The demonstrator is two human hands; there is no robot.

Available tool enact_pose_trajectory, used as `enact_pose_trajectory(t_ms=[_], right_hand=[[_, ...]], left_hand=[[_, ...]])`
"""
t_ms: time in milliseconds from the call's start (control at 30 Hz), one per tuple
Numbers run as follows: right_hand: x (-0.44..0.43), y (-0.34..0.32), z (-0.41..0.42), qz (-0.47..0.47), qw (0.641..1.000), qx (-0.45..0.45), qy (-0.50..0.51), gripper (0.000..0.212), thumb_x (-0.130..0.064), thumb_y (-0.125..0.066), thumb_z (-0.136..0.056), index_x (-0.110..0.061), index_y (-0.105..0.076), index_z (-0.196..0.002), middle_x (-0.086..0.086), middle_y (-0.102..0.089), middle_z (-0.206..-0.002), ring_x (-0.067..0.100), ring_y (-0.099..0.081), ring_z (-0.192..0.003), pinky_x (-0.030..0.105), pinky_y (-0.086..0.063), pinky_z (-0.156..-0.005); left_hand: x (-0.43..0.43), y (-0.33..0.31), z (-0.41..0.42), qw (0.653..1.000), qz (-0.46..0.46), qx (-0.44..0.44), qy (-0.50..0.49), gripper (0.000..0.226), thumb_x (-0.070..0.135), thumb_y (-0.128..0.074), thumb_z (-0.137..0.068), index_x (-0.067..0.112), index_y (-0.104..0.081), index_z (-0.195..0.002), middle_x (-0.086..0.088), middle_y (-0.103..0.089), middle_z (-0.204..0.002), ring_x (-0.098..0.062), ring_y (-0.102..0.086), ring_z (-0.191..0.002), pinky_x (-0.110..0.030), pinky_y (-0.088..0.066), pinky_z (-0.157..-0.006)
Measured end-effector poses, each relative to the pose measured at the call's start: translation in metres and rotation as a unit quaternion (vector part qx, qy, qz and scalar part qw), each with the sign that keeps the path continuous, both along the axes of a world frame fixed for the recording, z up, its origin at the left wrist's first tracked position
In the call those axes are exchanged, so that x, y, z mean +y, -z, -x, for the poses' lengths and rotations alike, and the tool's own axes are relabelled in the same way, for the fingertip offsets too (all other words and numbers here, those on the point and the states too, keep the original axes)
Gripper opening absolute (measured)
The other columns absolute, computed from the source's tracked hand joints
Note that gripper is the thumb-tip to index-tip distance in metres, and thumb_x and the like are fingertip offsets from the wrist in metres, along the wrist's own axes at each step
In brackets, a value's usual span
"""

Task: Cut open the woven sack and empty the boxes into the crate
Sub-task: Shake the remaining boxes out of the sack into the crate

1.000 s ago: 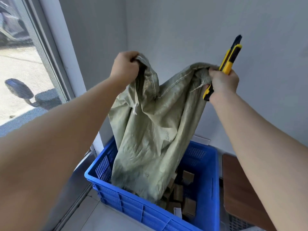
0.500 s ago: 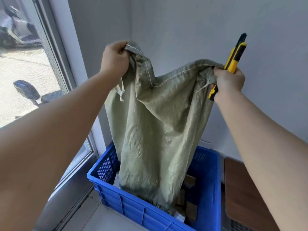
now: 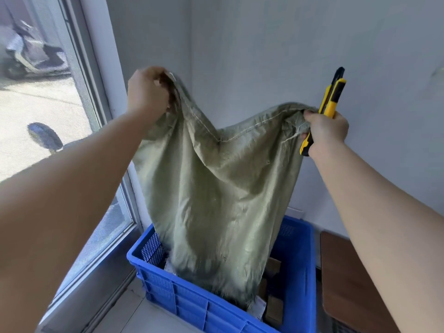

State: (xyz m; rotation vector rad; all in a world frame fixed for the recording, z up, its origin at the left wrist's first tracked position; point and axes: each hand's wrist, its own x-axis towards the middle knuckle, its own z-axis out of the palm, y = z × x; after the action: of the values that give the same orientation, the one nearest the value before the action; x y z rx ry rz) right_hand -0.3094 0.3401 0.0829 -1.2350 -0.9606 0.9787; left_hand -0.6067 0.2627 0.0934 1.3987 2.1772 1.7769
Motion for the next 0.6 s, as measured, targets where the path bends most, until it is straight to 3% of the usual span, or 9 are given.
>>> enact_pose_trajectory(t_ms=[133,233,333,433,500,600], right_hand=[[-0.008,-0.007,-0.006,0.000,1.000,-0.012,-0.003,0.027,-0.009,-0.069,-0.083,-0.017,-0.047,-0.070,0.001,-0.046,-0.065,0.019,-0.046,-0.050,0.028,-0.047,-0.051],[-0.018,0.001,-0.008,0.057,0.998,-0.024,-0.033,0.027,-0.008,-0.069,-0.084,-0.014,-0.046,-0.071,0.004,-0.047,-0.064,0.018,-0.046,-0.049,0.027,-0.044,-0.046],[-0.025,-0.004,-0.006,0.049,0.998,-0.010,-0.040,0.027,-0.010,-0.069,-0.085,-0.014,-0.047,-0.071,0.004,-0.048,-0.066,0.018,-0.046,-0.050,0.027,-0.045,-0.048],[-0.028,-0.019,-0.002,-0.024,0.999,0.023,-0.002,0.027,-0.016,-0.071,-0.083,-0.017,-0.049,-0.068,0.001,-0.049,-0.066,0.020,-0.048,-0.051,0.027,-0.048,-0.050],[-0.031,-0.025,-0.001,-0.039,0.999,0.014,0.001,0.027,-0.016,-0.071,-0.083,-0.017,-0.049,-0.067,0.000,-0.049,-0.064,0.019,-0.047,-0.049,0.027,-0.048,-0.048],[-0.037,-0.021,-0.004,0.009,0.999,-0.011,-0.038,0.028,-0.009,-0.070,-0.083,-0.014,-0.048,-0.068,0.004,-0.046,-0.060,0.019,-0.044,-0.045,0.027,-0.042,-0.045]], left_hand=[[-0.020,0.003,-0.009,0.991,0.099,0.063,-0.071,0.031,0.019,-0.034,-0.091,0.016,-0.063,-0.102,-0.010,-0.065,-0.084,-0.032,-0.065,-0.062,-0.038,-0.054,-0.059],[-0.034,0.016,-0.012,0.978,0.202,0.022,-0.051,0.037,0.030,-0.027,-0.099,0.012,-0.059,-0.097,-0.017,-0.068,-0.082,-0.033,-0.069,-0.058,-0.041,-0.059,-0.065],[-0.035,0.005,-0.008,0.985,0.157,-0.018,-0.075,0.040,0.027,-0.027,-0.101,0.005,-0.060,-0.108,-0.021,-0.064,-0.100,-0.037,-0.067,-0.083,-0.044,-0.056,-0.077],[-0.035,-0.019,-0.002,0.994,0.028,-0.030,-0.101,0.035,0.022,-0.039,-0.097,0.005,-0.059,-0.120,-0.018,-0.062,-0.122,-0.032,-0.059,-0.113,-0.035,-0.047,-0.094],[-0.036,-0.018,0.001,0.996,0.024,-0.042,-0.075,0.033,0.014,-0.052,-0.085,0.011,-0.062,-0.116,-0.015,-0.065,-0.118,-0.030,-0.061,-0.110,-0.036,-0.051,-0.093],[-0.044,-0.004,0.002,0.991,0.123,0.002,-0.056,0.029,0.000,-0.057,-0.078,0.007,-0.070,-0.103,-0.019,-0.068,-0.101,-0.033,-0.065,-0.097,-0.034,-0.049,-0.075]])
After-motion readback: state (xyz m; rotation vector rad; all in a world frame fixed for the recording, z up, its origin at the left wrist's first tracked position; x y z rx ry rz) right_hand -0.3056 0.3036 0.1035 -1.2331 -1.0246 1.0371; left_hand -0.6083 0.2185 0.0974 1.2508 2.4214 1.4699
